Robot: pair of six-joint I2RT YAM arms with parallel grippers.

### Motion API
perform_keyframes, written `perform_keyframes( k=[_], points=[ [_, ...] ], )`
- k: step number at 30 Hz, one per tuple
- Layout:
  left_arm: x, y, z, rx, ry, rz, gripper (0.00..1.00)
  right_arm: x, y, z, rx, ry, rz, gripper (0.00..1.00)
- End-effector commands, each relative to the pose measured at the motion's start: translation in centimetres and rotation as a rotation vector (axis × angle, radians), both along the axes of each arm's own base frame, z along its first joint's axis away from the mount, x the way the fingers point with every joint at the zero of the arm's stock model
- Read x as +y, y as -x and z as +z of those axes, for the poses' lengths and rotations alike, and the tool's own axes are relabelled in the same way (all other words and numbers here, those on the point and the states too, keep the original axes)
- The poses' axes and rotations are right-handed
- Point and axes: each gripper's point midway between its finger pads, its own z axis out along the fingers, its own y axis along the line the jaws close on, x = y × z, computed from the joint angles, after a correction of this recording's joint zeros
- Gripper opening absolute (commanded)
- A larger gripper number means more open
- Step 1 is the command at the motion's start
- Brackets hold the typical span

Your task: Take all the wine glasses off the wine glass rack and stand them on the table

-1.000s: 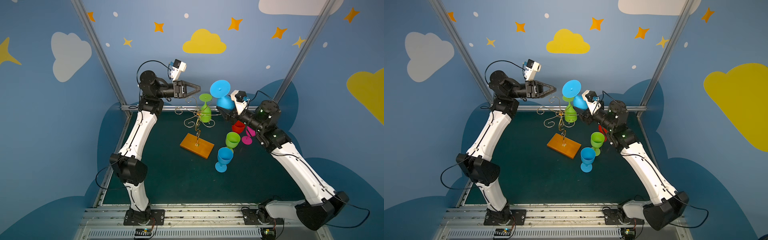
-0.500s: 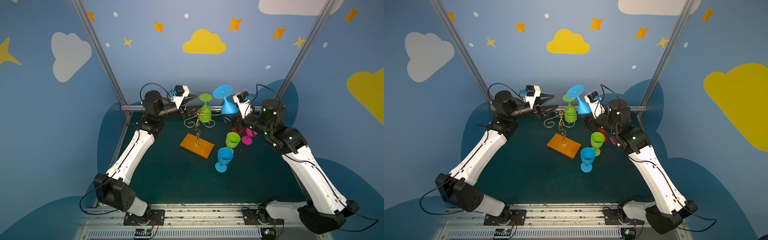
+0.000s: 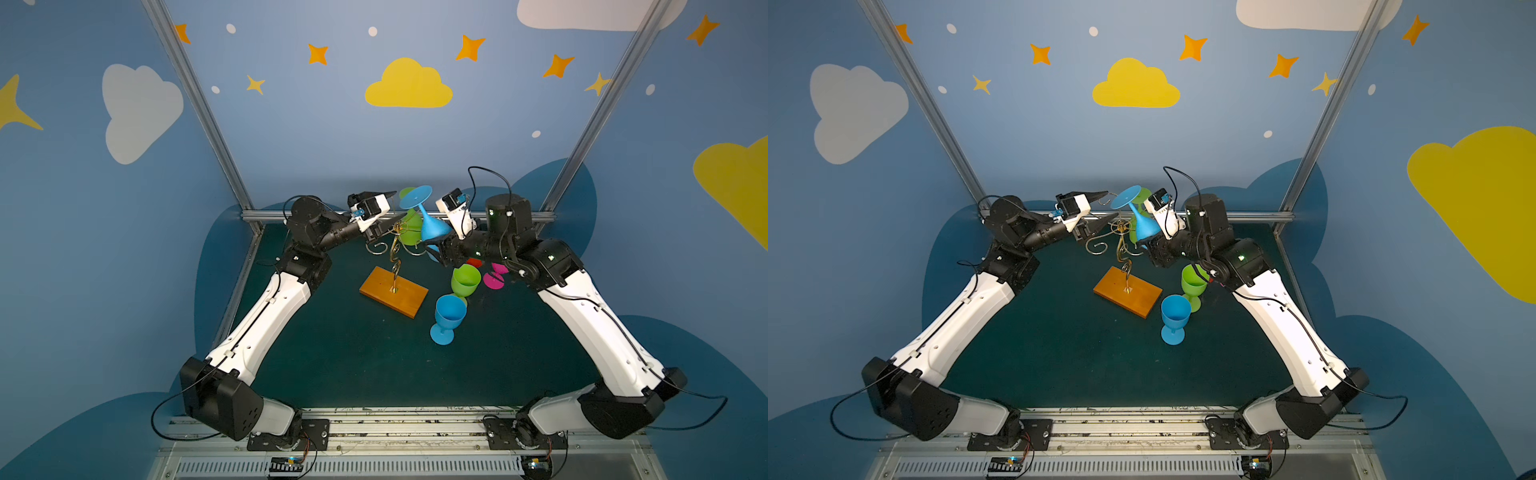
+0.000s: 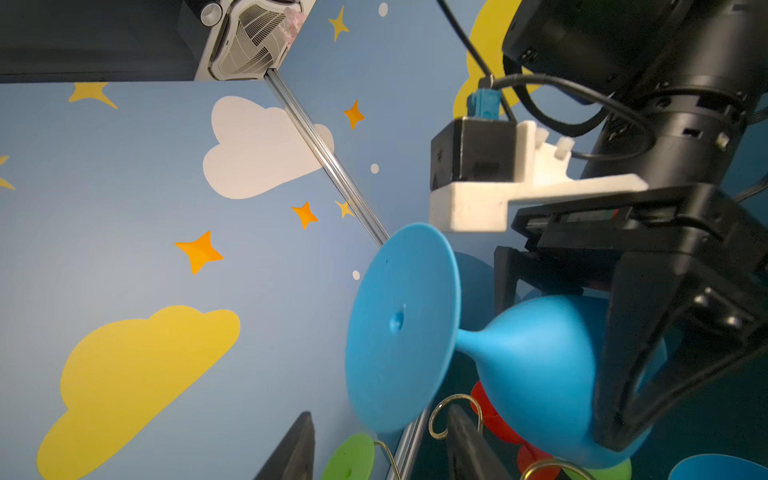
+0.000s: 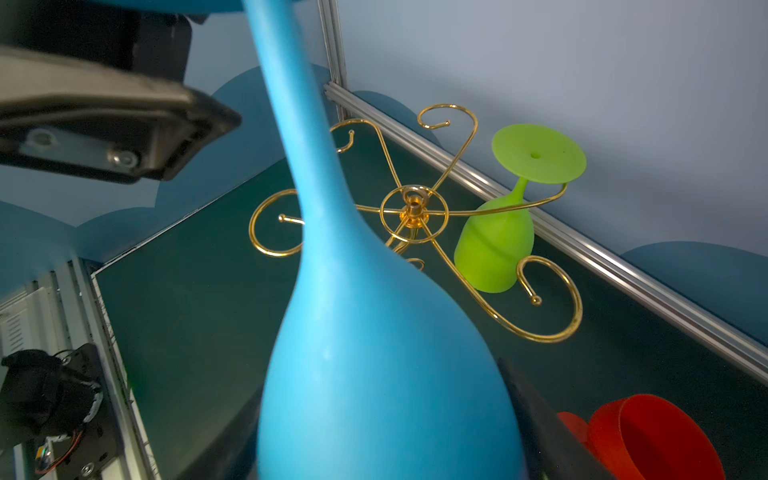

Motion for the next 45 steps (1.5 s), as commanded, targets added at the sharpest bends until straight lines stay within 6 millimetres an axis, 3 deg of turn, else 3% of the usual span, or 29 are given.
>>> perform_keyframes(
  k=[1, 10, 16, 19, 23, 26, 33, 37, 41, 45],
  points=[
    [0.1, 0.9, 1.0, -0.068, 0.001, 0.012, 0.48, 1.0, 0.9, 0.3, 0.037, -0.017, 0.04, 0.21],
    [-0.1, 1.0, 0.9, -0.074, 0.0, 0.008, 0.29, 1.7, 1.3, -0.2, 0.064, -0.001, 0.059, 0.2],
    [-0.1, 0.9, 1.1, -0.074, 0.014, 0.012, 0.15, 1.5, 1.4, -0.1, 0.061, 0.001, 0.052, 0.3],
    [0.0, 0.9, 1.3, -0.067, 0.029, 0.018, 0.03, 1.4, 1.6, 0.3, 0.053, -0.01, 0.052, 0.44],
    [0.5, 0.2, 1.5, -0.013, 0.071, 0.052, 0.03, 1.2, 1.9, 1.4, 0.019, -0.041, 0.064, 0.73],
    [1.2, -0.7, 1.7, 0.062, 0.127, 0.102, 0.03, 0.8, 2.1, 2.9, -0.026, -0.085, 0.063, 0.81],
    [2.8, -2.8, 1.0, 0.325, 0.257, 0.181, 0.03, -1.3, 4.0, 8.2, -0.159, -0.308, 0.105, 0.84],
    [3.9, -4.0, 0.3, 0.496, 0.346, 0.178, 0.03, -3.6, 5.2, 10.7, -0.241, -0.454, 0.097, 0.84],
    [5.2, -4.6, 0.0, 0.636, 0.429, 0.11, 0.03, -6.3, 5.7, 11.3, -0.291, -0.506, 0.02, 0.83],
    [5.8, -4.7, -0.1, 0.684, 0.458, 0.069, 0.03, -7.8, 5.2, 10.4, -0.283, -0.506, -0.056, 0.78]
  ],
)
